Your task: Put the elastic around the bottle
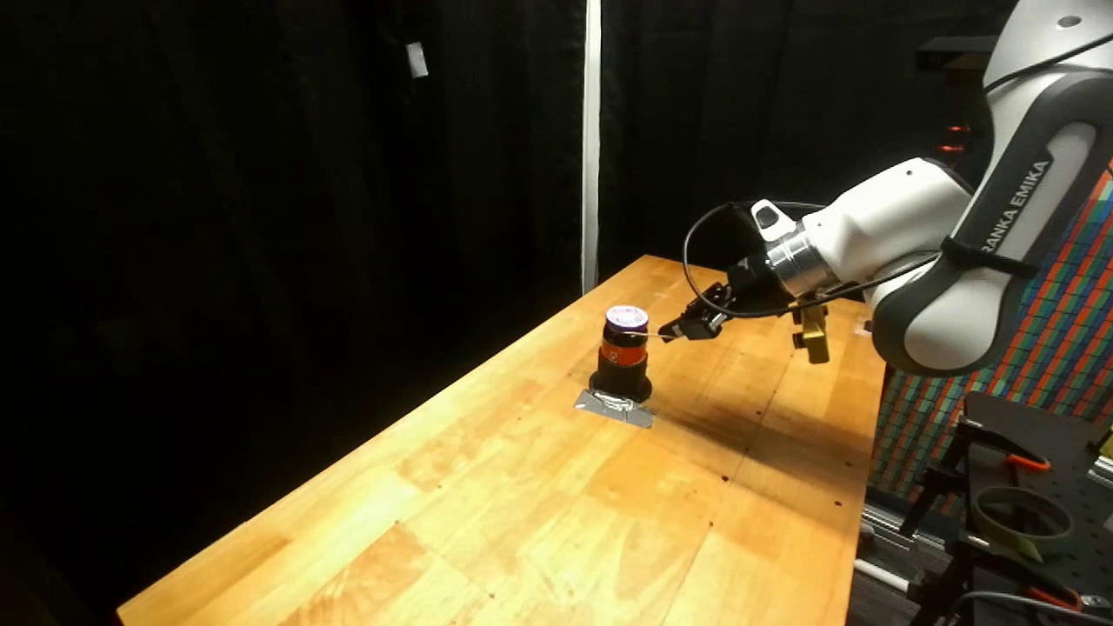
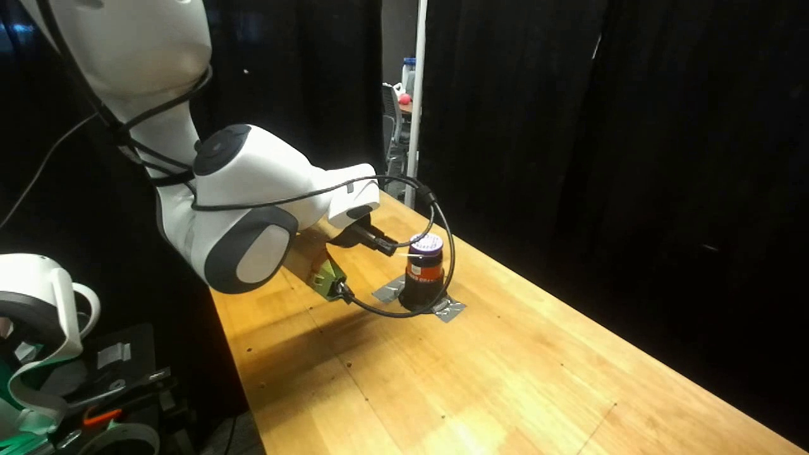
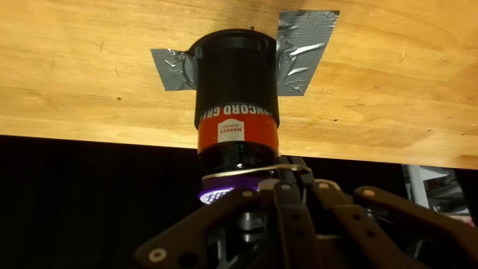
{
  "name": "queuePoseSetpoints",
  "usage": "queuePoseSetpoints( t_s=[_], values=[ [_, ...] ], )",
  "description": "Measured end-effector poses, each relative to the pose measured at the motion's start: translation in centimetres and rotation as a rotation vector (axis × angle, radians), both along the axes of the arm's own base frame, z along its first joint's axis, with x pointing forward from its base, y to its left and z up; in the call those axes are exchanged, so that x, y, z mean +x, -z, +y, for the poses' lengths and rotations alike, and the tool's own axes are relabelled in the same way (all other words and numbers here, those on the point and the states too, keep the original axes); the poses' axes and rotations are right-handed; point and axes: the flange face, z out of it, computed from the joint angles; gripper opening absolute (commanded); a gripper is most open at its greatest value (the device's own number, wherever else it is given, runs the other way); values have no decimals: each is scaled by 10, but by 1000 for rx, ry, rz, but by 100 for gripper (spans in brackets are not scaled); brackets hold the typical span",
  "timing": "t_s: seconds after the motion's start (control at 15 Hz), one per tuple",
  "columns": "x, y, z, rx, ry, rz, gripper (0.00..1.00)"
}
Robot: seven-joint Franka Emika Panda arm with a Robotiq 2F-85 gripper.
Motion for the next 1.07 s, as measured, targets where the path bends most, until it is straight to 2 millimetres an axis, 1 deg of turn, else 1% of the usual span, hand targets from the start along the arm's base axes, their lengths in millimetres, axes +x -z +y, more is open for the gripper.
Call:
queuePoseSetpoints(
  t_s=[0.4,0.8,0.87,0.93,1.07],
  values=[
    [-8,19,-2,-31,-59,-80,8],
    [-16,28,-7,-39,-81,-210,8],
    [-18,29,-7,-39,-84,-225,9],
    [-19,32,-7,-38,-85,-232,33],
    [-21,38,-8,-43,-86,-208,36]
  ],
)
